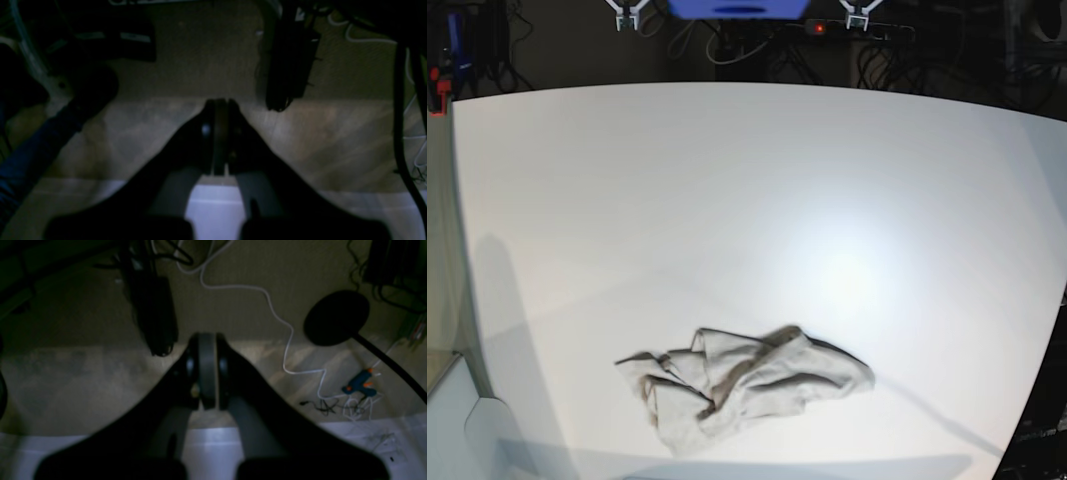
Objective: Layout the t-shirt on the table in an organized manner, then fold the t-shirt properly
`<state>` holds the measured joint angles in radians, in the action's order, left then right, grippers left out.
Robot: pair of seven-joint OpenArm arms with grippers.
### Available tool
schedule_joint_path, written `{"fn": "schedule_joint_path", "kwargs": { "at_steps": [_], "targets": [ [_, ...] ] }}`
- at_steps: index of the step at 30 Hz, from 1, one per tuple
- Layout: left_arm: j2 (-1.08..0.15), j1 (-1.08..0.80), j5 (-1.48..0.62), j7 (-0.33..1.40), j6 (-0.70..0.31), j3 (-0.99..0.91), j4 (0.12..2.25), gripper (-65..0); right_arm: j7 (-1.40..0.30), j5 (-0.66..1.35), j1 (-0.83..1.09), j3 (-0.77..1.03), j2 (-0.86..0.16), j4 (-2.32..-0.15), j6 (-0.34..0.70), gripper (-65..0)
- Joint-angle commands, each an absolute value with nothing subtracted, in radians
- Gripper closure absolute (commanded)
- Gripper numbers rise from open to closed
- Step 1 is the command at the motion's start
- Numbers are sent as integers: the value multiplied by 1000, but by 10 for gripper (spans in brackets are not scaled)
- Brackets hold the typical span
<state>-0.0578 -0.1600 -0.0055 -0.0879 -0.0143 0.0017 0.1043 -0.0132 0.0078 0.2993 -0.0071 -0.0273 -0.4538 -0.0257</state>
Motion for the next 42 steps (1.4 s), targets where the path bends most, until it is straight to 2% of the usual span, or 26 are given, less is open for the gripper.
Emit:
{"fn": "schedule_joint_path", "kwargs": {
  "at_steps": [1, 19, 25, 35, 42],
  "targets": [
    [-70, -179, -7, -94, -4, 1, 134, -1, -8, 7, 328, -7, -31, -490, -1, -18],
    [-163, -547, -8, -99, -4, -1, 806, -1, -19, 10, 628, 2, -84, -1043, -1, -18],
    [-163, -654, -8, -101, -2, -1, 1004, -1, -142, 12, 719, 19, -105, -1296, -1, -18],
    [-163, -854, -8, -96, 2, -1, 1394, -1, -255, 12, 889, 61, -111, -1738, -1, -18],
    [-163, -978, -8, -90, 4, -1, 1689, -1, -326, 12, 940, 56, -111, -1952, -1, -18]
  ]
}}
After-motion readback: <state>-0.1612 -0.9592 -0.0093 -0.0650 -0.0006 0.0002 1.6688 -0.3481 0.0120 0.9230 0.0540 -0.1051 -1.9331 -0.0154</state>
